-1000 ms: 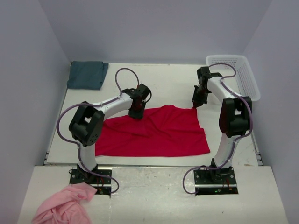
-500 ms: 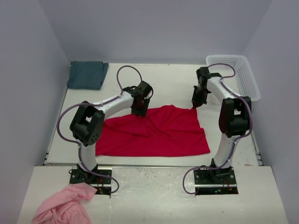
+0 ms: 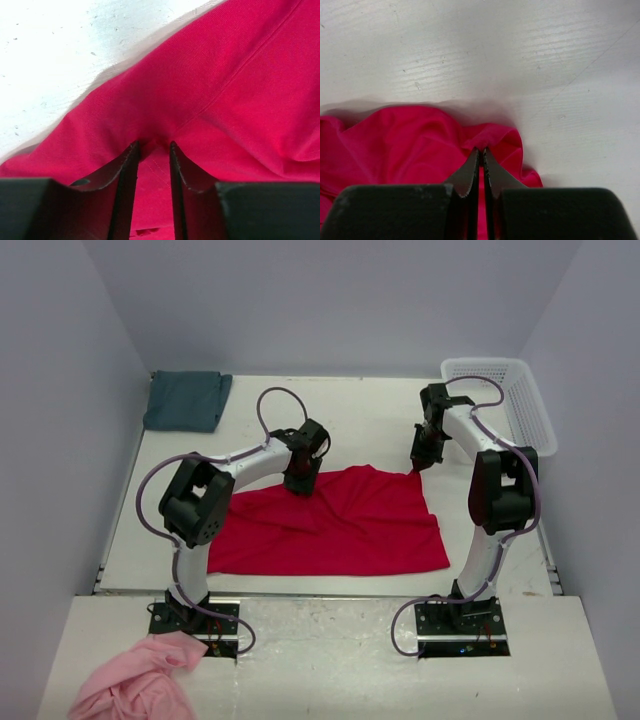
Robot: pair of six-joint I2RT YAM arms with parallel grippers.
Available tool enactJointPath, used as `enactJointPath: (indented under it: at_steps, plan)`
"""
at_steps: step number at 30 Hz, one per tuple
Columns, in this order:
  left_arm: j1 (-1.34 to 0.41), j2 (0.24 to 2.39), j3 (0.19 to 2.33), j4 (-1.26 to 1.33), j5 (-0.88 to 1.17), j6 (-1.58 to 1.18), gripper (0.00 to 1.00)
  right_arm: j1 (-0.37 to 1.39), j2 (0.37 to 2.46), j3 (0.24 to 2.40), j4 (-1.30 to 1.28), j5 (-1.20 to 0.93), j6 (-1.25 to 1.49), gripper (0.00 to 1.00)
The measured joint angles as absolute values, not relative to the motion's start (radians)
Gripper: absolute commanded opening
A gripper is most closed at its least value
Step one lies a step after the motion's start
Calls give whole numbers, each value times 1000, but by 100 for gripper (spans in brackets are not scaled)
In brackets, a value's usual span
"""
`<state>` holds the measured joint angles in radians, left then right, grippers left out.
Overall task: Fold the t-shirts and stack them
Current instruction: Grap the side of the flattened tshirt furthest away from the robot with both arms, then fold the other side of the tshirt into a rectangle
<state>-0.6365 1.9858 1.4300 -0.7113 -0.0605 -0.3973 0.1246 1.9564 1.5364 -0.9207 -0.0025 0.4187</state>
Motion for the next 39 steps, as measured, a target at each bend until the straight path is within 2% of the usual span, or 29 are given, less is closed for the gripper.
enactJointPath:
  at_steps: [4, 7, 8, 11, 19, 24, 29, 34, 39]
  plan:
    - [-636, 1986, 1430, -710, -59, -393, 17, 125, 1956, 1536, -921, -2, 419, 0]
    - [-636, 1986, 1430, -707, -59, -389, 12, 125, 1956, 1536, -921, -2, 419, 0]
    - [-636, 1986, 1430, -706, -59, -389, 6, 125, 1956, 1536, -921, -2, 419, 0]
    - [-636, 1986, 1430, -704, -59, -383, 0, 125, 1956, 1536, -921, -2, 419, 0]
    - [-636, 1968, 1424, -706, -87, -382, 0, 125, 1956, 1536, -919, -2, 419, 0]
    - [-627, 1834, 1416, -715, -171, -381, 0, 125, 1956, 1537, -898, -2, 419, 0]
    - [-522, 1700, 1439, -714, -196, -362, 0, 125, 1970, 1587, -901, 19, 415, 0]
    - [-390, 1724, 1482, -720, -207, -355, 0, 124, 2011, 1679, -902, 46, 400, 0]
    - [-342, 1763, 1512, -726, -220, -359, 0, 117, 2040, 1753, -915, 70, 383, 0]
